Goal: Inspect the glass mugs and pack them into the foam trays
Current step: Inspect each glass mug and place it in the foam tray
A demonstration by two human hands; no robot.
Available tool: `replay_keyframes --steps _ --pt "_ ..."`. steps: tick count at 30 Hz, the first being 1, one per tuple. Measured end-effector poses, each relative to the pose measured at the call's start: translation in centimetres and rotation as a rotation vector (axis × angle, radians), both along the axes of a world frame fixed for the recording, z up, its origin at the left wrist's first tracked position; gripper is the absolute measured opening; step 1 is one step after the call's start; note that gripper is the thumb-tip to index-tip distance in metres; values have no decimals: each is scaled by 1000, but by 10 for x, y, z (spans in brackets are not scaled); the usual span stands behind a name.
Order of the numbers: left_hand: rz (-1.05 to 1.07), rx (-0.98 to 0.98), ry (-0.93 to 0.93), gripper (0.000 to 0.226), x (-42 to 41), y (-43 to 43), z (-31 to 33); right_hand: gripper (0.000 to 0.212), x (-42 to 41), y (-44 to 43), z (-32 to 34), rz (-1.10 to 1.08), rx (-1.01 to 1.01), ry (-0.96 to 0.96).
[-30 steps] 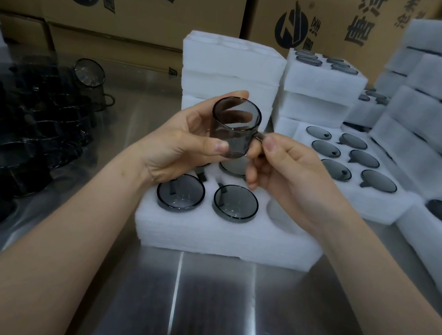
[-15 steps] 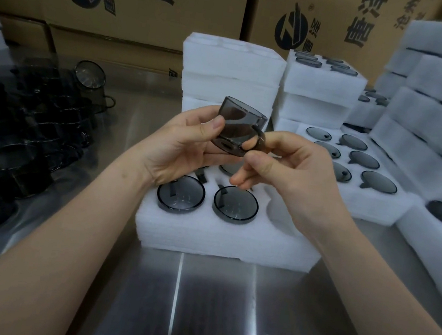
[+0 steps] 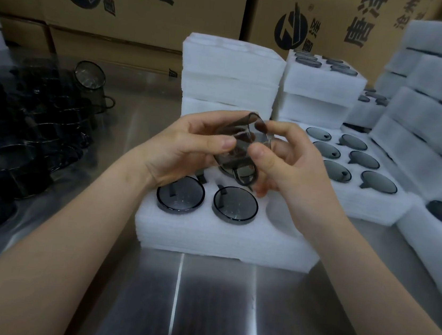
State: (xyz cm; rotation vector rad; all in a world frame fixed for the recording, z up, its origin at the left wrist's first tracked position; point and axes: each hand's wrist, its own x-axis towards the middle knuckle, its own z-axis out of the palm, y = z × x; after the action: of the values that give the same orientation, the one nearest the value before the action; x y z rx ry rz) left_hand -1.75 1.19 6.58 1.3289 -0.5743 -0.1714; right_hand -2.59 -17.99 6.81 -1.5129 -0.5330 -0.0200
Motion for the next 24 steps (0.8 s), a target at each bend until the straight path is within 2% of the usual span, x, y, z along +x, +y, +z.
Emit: replay_keyframes --steps 4,9,11,15,19,22,24 --pt "1 96 -61 59 -3 -4 0 41 -1 6 -1 -124 -50 -7" --pt "11 210 -122 64 -3 -6 1 52 0 6 1 -216 -60 47" --pt "-5 188 -110 66 -2 -6 0 44 2 4 2 -209 -28 78" --pt "-56 100 -77 74 -1 -4 -1 34 6 -3 3 -71 85 125" --pt "-76 -30 -34 81 0 -1 -2 12 7 -8 4 216 219 231" --pt "-66 -72 -27 78 0 0 -1 25 7 -9 3 341 251 265" --pt "-45 -76 -21 77 -1 -1 -1 36 6 -7 2 320 218 253"
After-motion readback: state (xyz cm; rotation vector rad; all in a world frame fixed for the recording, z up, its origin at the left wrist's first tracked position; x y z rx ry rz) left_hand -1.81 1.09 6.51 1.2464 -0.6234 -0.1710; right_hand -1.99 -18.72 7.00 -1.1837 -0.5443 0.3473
